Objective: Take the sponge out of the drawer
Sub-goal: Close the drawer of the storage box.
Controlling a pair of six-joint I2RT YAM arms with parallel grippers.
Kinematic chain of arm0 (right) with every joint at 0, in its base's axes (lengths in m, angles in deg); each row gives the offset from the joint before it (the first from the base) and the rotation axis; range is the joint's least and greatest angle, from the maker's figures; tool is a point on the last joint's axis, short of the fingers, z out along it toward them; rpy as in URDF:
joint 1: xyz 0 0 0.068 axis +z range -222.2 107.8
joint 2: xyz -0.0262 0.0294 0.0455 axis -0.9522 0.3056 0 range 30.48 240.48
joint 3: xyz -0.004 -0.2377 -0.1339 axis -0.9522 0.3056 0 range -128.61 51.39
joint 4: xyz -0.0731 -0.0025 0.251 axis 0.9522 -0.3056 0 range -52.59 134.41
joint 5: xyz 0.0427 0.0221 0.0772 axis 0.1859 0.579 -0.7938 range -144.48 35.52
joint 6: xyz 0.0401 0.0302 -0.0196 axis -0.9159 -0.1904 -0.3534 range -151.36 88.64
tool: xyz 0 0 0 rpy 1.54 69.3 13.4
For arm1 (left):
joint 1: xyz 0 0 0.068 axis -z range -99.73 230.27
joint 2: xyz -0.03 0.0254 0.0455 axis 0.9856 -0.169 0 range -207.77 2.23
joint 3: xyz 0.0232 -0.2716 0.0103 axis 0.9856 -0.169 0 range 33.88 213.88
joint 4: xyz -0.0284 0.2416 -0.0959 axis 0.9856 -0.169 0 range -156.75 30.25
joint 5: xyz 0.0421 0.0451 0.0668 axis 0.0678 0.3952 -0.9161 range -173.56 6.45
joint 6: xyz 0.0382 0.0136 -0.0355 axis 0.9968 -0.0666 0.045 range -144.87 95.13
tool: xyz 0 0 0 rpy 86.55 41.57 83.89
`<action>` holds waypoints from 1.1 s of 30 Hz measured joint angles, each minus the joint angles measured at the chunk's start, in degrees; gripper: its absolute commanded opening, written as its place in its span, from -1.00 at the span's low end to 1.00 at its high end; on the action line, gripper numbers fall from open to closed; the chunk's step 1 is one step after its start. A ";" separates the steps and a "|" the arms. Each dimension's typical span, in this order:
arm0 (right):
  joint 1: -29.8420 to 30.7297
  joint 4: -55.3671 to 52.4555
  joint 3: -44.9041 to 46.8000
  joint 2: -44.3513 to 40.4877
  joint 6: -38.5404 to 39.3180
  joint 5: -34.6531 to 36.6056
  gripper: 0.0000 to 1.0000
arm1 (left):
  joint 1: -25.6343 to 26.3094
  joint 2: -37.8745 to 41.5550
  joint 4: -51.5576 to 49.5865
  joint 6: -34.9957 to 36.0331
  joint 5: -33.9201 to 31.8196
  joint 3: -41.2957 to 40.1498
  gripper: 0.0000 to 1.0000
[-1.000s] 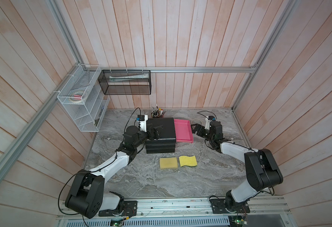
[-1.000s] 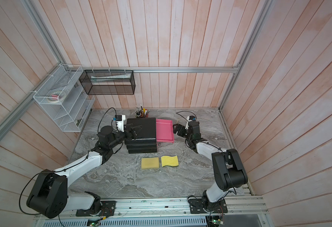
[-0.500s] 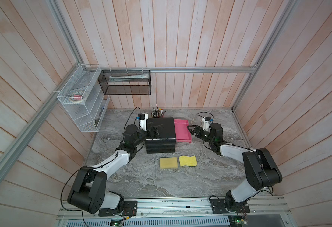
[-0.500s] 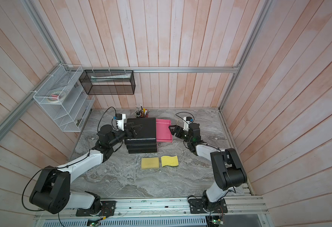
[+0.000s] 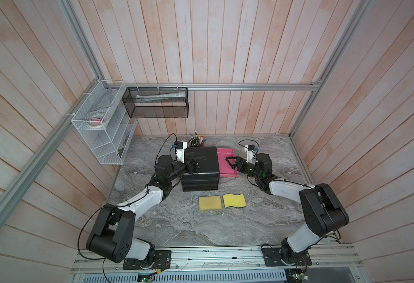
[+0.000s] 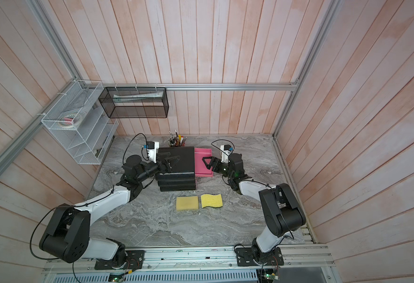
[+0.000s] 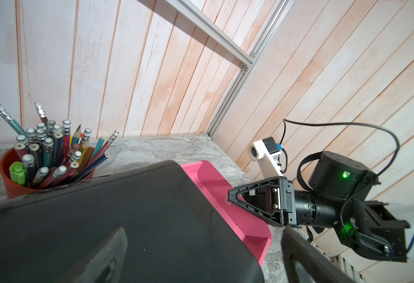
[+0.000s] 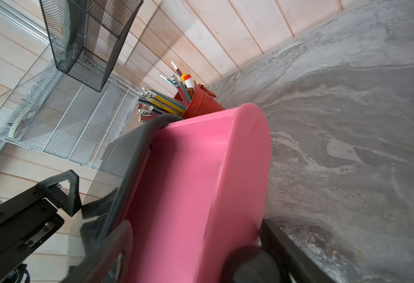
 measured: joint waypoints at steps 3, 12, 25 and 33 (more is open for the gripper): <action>1.01 2.14 -0.04 0.04 -1.46 -0.79 0.67 | 0.00 0.00 0.04 -0.26 0.24 0.00 1.00; 3.91 5.66 -1.81 3.50 -3.34 -3.30 0.73 | 0.00 0.00 0.07 -0.31 0.28 0.00 1.00; -1.53 -1.25 2.45 -10.16 0.68 6.01 0.77 | -0.35 2.21 -2.75 -0.24 -1.36 -0.68 1.00; -1.51 -5.81 2.45 -5.55 2.03 10.75 0.71 | -0.85 5.46 -9.18 1.33 -7.65 -1.68 0.99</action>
